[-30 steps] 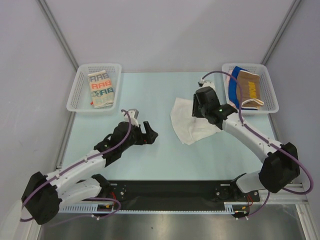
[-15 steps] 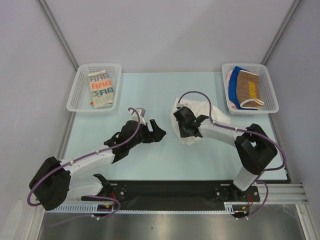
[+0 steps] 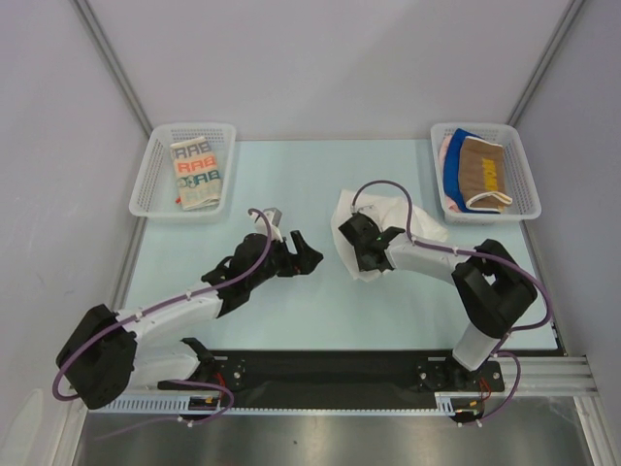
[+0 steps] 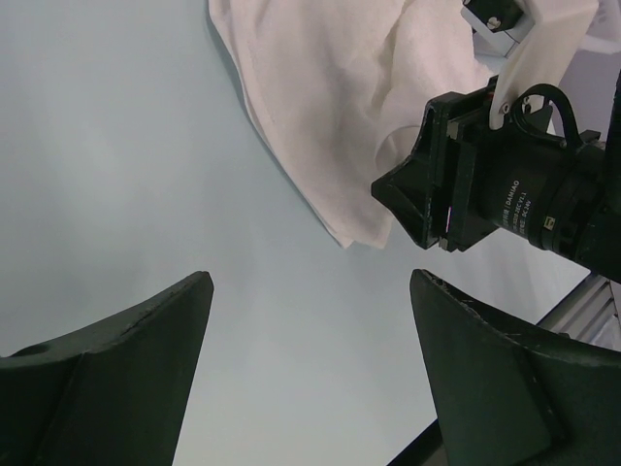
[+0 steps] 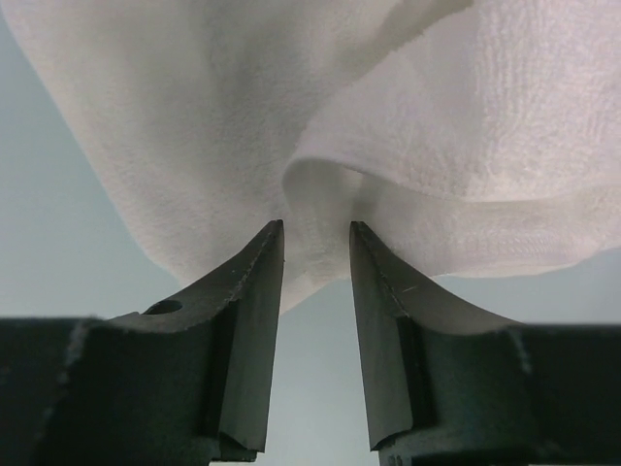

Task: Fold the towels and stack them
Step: Move the towel to the center of the board

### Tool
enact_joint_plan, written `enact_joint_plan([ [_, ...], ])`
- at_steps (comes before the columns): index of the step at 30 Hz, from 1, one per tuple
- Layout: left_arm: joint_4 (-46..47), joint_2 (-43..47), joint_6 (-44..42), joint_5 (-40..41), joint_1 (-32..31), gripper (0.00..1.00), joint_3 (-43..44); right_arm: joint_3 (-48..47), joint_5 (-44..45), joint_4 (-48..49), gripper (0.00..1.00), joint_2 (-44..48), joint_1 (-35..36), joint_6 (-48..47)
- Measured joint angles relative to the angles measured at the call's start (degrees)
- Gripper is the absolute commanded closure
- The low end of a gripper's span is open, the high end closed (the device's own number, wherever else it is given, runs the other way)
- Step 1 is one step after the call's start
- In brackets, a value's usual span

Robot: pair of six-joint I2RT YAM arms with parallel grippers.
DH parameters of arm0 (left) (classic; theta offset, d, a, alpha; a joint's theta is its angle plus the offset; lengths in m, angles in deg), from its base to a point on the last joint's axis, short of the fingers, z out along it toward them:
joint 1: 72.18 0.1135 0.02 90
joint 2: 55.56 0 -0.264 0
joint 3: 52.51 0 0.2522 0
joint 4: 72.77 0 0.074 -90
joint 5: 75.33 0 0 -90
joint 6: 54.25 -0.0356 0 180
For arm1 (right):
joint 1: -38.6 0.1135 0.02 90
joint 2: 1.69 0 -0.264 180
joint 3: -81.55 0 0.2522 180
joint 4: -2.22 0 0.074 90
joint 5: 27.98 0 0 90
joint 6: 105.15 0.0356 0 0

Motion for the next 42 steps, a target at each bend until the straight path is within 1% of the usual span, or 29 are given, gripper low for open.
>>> enact_joint_plan([
  [1,0.13,-0.17,0.00,-0.11,0.00,0.11,0.00,0.00,0.52,-0.28,0.58,0.02,0.00,-0.02],
  [6,0.87,-1.36,0.00,-0.17,-0.24,0.11,0.00,0.22,1.99,-0.39,0.59,0.00,-0.02,-0.02],
  [8,1.38,-2.62,0.00,-0.20,-0.76,0.12,0.07,0.63,2.01,-0.24,0.63,0.00,-0.02,-0.04],
  [11,1.55,-5.03,0.42,-0.28,-2.10,0.12,0.24,1.03,1.84,-0.17,0.65,-0.04,-0.04,-0.09],
  [12,1.70,-5.81,0.55,-0.35,-2.58,0.12,0.31,1.07,1.84,-0.15,0.68,-0.07,-0.09,-0.11],
  [13,2.08,-6.58,0.90,-0.39,-2.99,0.12,0.39,1.11,1.81,-0.09,0.75,-0.11,-0.20,-0.17],
  [14,2.34,-7.23,1.03,-0.57,-3.28,0.12,0.52,1.25,1.53,0.07,0.79,-0.11,-0.35,-0.26],
  [15,2.54,-7.98,1.20,-0.74,-3.67,0.12,0.76,1.40,1.25,0.15,0.88,-0.11,-0.48,-0.28],
  [18,3.26,-9.99,1.84,-0.79,-5.09,0.12,1.75,1.60,0.33,0.09,0.96,0.04,-1.18,-0.31],
  [19,3.65,-10.73,2.08,-0.81,-5.62,0.13,2.14,1.57,-0.33,0.00,1.00,0.28,-1.36,-0.31],
  [24,5.25,-13.22,3.43,-1.22,-6.64,0.17,2.89,0.13,-6.49,-1.60,1.00,4.76,-2.05,-0.11],
  [28,5.44,-13.51,3.65,-1.25,-6.56,0.19,2.89,-6.25,-11.41,-2.45,1.00,8.81,-2.05,0.02],
  [31,5.84,-13.51,4.13,-1.38,-6.56,0.20,2.89,-11.26,-13.29,-2.38,1.00,11.39,-2.14,0.39],
  [33,6.25,-13.60,4.92,-1.62,-6.56,0.23,2.89,-14.21,-14.10,-2.16,1.00,13.18,-2.34,0.44],
  [35,6.91,-13.94,5.42,-2.01,-6.56,0.25,2.89,-16.09,-14.67,-2.05,0.98,14.47,-2.86,0.42],
  [39,6.99,-14.40,6.40,-2.49,-6.56,0.24,2.89,-16.48,-14.86,-2.60,0.96,14.25,-3.63,0.15],
  [40,6.99,-14.29,6.47,-2.27,-6.56,0.24,2.89,-15.72,-14.86,-2.47,0.94,13.79,-3.65,0.15],
  [42,6.91,-13.73,6.54,-1.53,-6.56,0.21,2.73,-12.22,-14.86,-1.68,0.94,12.98,-3.58,0.15],
])
